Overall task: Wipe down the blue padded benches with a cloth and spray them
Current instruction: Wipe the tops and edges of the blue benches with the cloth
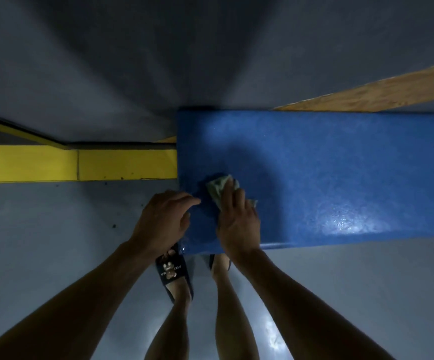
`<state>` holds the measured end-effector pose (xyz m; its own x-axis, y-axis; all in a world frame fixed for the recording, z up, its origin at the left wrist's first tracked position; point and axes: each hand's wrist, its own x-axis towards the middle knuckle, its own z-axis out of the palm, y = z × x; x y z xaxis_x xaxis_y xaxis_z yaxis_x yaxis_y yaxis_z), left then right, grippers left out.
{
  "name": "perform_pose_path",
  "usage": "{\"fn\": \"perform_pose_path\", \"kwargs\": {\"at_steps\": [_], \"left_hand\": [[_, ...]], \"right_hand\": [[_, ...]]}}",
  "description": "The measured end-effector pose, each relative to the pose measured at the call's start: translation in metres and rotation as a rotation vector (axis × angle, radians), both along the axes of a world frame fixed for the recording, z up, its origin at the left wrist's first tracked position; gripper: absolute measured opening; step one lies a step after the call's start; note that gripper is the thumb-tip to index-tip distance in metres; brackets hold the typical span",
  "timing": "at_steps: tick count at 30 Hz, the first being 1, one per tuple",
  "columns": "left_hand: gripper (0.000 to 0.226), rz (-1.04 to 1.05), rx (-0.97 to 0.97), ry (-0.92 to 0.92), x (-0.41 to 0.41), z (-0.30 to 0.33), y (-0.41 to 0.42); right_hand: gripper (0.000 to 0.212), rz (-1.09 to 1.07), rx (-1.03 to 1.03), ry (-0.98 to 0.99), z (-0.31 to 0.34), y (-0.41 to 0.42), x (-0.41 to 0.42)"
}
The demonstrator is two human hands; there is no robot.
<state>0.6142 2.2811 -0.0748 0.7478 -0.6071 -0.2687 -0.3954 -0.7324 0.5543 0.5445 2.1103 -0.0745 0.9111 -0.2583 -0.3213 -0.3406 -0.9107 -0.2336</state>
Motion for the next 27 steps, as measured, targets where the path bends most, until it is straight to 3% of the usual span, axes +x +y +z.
{"fn": "perform_pose_path", "kwargs": {"at_steps": [3,5,9,12,14,17,20,22,24,27], "left_hand": [[0.052,0.019,0.039,-0.064,0.016,0.002,-0.003],[0.062,0.000,0.049,-0.092,0.026,-0.001,-0.007],[0.068,-0.010,0.071,-0.082,0.027,-0.010,-0.013],[0.067,0.022,0.050,-0.058,0.024,-0.013,-0.016],[0.068,0.032,0.059,-0.039,0.026,-0.012,-0.019],[0.070,0.019,0.087,-0.034,0.030,-0.008,-0.022],[0.069,0.029,0.100,-0.036,0.031,-0.003,-0.023],[0.069,0.044,0.114,-0.022,0.033,-0.001,-0.025],[0.069,0.053,0.129,-0.005,0.035,-0.001,-0.027],[0.072,0.046,0.149,0.002,0.036,-0.002,-0.028]], "right_hand": [[0.065,0.270,-0.069,-0.060,0.001,-0.043,0.008],[0.063,0.293,-0.168,-0.048,-0.003,-0.095,0.014],[0.073,-0.261,-0.205,0.070,0.005,-0.167,0.040],[0.073,-0.481,-0.111,0.048,0.000,-0.132,0.053],[0.076,-0.400,-0.028,0.015,-0.005,-0.082,0.048],[0.078,-0.029,0.043,-0.022,-0.004,-0.034,0.036],[0.070,0.378,-0.022,-0.069,-0.006,-0.068,0.046],[0.065,0.442,-0.116,-0.066,-0.011,-0.116,0.060],[0.067,0.193,-0.133,-0.032,-0.006,-0.157,0.076],[0.069,-0.470,-0.055,0.021,-0.002,-0.164,0.100]]}}
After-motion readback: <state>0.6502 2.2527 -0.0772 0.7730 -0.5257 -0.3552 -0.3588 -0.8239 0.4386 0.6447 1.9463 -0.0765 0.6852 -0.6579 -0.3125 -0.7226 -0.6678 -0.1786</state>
